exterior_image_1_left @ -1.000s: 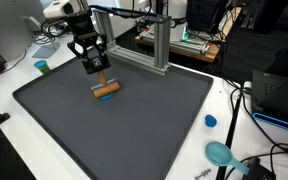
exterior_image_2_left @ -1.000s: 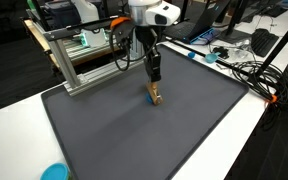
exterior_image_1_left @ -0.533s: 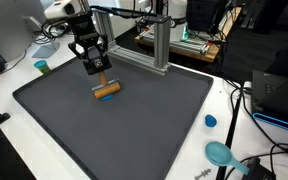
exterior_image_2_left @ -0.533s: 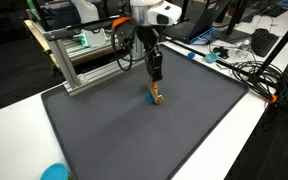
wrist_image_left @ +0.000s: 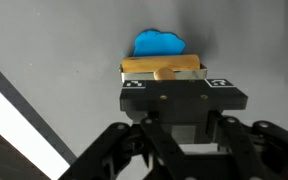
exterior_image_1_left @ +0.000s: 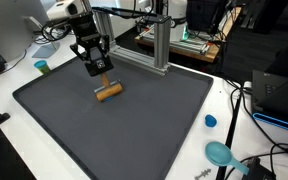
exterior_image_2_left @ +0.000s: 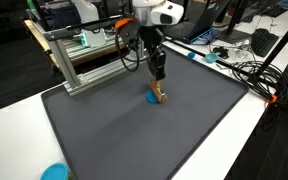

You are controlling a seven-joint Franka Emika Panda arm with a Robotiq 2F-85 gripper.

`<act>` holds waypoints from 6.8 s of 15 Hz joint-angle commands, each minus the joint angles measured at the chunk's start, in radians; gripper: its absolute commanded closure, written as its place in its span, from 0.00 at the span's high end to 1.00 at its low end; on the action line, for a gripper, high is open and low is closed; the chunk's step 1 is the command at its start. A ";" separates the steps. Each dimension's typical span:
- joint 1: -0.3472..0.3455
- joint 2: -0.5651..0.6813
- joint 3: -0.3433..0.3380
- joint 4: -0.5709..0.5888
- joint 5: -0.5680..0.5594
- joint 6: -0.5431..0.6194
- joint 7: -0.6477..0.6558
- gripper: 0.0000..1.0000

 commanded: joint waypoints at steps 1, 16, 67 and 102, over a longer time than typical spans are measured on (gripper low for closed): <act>0.002 0.053 0.026 -0.017 0.053 -0.015 -0.045 0.22; -0.030 -0.069 0.053 0.029 0.216 -0.030 -0.054 0.22; 0.140 -0.747 -0.176 -0.376 -0.086 -0.439 1.214 0.22; 0.122 -0.908 -0.158 -0.578 -0.217 -0.383 1.275 1.00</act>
